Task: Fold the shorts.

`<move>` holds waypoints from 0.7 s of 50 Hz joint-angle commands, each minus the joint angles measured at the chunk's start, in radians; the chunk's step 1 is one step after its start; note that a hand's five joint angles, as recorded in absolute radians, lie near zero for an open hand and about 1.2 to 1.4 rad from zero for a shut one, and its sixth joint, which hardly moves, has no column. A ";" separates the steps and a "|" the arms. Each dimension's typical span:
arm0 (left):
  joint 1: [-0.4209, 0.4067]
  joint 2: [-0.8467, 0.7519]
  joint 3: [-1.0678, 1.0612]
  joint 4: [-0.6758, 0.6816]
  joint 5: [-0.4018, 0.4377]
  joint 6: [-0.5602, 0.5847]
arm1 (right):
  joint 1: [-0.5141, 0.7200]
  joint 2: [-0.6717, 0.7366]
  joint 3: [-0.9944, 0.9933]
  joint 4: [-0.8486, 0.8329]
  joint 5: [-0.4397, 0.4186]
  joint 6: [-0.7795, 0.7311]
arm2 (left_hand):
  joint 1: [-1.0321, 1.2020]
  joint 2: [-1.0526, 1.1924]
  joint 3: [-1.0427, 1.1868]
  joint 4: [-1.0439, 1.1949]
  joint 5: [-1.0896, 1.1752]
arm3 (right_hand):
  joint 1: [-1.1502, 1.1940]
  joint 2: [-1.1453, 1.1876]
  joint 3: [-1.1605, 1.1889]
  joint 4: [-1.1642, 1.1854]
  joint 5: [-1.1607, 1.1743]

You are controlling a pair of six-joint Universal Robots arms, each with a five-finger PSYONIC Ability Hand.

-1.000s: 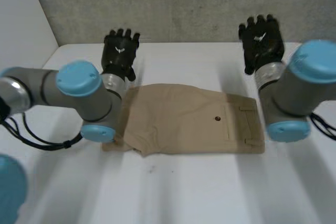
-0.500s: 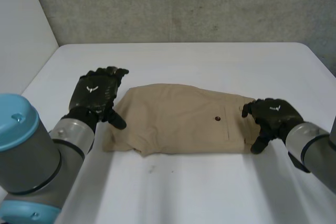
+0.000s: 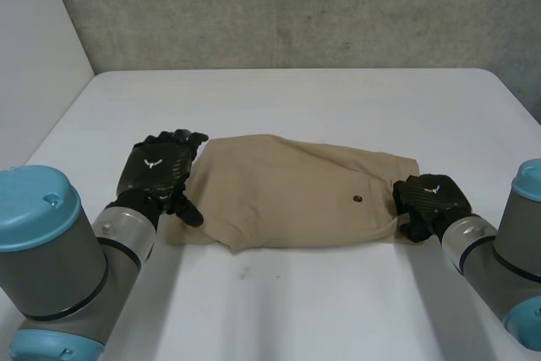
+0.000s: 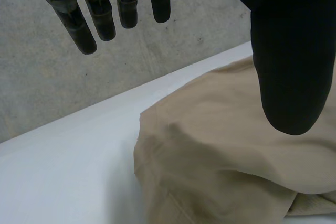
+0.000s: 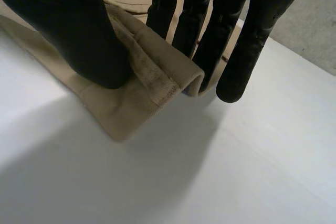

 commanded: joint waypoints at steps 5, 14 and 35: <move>-0.003 0.003 -0.002 -0.001 -0.001 0.000 | -0.076 -0.057 -0.024 -0.011 0.068 -0.062 | -0.018 -0.030 -0.041 -0.032 -0.048 | 0.562 0.321 0.332 0.325 0.382; -0.001 0.010 -0.007 -0.003 -0.001 0.000 | -0.247 -0.097 -0.125 0.184 0.071 -0.350 | -0.018 -0.030 -0.041 -0.032 -0.048 | 0.562 0.321 0.332 0.325 0.382; -0.007 0.015 -0.015 -0.003 -0.001 0.000 | 0.491 0.063 -0.434 0.233 -0.041 -0.434 | -0.018 -0.030 -0.041 -0.032 -0.048 | 0.562 0.321 0.332 0.325 0.382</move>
